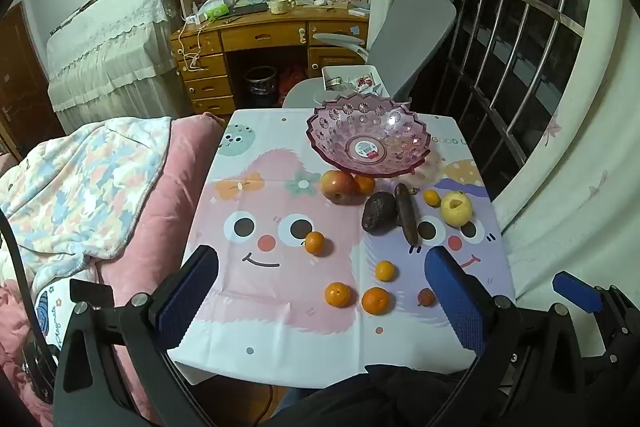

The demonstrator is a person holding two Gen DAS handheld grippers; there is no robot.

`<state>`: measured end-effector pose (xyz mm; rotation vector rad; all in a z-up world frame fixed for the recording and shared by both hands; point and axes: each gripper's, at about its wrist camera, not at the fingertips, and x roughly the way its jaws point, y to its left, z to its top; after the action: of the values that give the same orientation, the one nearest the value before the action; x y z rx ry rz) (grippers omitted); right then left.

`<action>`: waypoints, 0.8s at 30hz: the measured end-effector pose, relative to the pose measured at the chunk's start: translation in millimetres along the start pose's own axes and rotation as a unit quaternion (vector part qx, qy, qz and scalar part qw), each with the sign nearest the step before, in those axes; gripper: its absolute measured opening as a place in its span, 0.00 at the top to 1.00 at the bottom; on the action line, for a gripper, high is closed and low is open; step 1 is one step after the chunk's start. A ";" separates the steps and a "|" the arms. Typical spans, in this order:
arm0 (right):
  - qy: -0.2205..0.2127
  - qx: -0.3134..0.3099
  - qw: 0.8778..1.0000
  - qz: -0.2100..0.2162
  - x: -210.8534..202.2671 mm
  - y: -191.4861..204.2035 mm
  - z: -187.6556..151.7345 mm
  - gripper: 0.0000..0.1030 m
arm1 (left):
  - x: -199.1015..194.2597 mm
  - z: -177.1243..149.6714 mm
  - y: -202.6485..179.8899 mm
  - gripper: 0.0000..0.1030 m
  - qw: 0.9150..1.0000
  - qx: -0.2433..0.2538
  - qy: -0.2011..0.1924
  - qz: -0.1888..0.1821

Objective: Organize fruits

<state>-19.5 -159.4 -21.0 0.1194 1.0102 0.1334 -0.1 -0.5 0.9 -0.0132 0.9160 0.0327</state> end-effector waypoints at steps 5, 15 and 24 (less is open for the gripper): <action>-0.002 -0.003 1.000 -0.001 0.1 -1.3 0.6 0.04 | -2.2 0.7 -1.4 0.00 1.000 -0.002 -0.006 0.002; 0.004 -0.001 1.000 -0.001 0.1 -0.2 3.9 0.04 | -20.2 6.1 -2.3 0.00 1.000 0.000 -0.012 0.008; 0.008 0.001 1.000 0.003 5.6 11.9 8.5 0.04 | -4.7 3.8 20.7 0.00 1.000 -0.018 0.016 -0.007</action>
<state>-10.0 -147.1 -19.3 0.1233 1.0252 0.1386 -0.6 20.2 7.0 -0.0532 0.9467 0.0369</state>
